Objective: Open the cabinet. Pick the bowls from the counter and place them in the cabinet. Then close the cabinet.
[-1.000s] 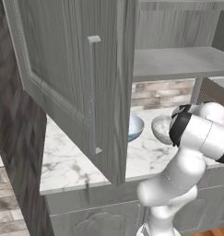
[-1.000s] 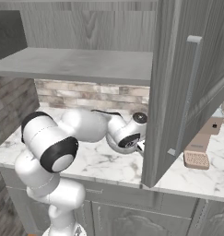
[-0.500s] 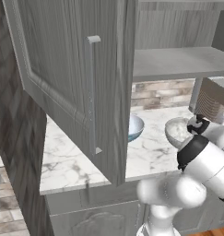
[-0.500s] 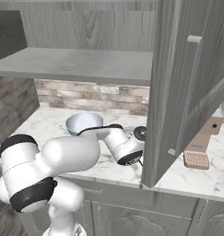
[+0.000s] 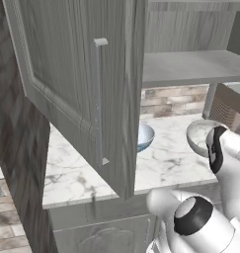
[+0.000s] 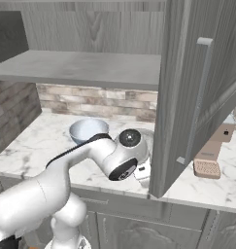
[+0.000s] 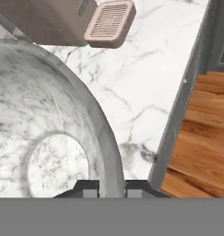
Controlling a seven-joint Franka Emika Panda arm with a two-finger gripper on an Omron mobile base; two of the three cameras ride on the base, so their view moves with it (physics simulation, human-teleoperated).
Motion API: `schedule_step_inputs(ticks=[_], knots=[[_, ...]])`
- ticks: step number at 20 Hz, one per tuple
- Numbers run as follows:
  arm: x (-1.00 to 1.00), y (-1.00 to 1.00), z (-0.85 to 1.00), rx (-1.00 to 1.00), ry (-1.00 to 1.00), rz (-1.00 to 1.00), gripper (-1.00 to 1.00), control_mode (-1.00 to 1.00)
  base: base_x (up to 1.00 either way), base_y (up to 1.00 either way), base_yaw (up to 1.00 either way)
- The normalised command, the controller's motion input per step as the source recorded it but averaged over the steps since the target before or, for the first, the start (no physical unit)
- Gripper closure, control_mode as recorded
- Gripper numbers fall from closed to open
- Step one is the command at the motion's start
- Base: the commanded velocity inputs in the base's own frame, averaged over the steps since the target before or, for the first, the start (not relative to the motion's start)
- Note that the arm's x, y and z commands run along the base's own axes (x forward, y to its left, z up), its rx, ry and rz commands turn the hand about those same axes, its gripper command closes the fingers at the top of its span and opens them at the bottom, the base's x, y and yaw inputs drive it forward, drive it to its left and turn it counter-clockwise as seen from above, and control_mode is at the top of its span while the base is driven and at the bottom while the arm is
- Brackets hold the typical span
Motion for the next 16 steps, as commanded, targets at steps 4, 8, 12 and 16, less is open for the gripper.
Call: schedule_step_inputs(ticks=[4, 8, 12, 16], knots=[[-0.61, 0.01, 0.64, 0.00, 0.00, -0.14, 1.00, -1.00, 0.00, 0.00, 0.00], [-0.67, 0.03, 0.74, 0.00, 0.04, -0.08, 1.00, -1.00, 0.00, 0.00, 0.00], [-0.73, 0.04, 0.82, 0.01, 0.00, -0.01, 1.00, -1.00, 0.00, 0.00, 0.00], [-0.56, 0.26, 0.87, 0.04, -0.06, 0.00, 1.00, -1.00, 0.00, 0.00, 0.00]])
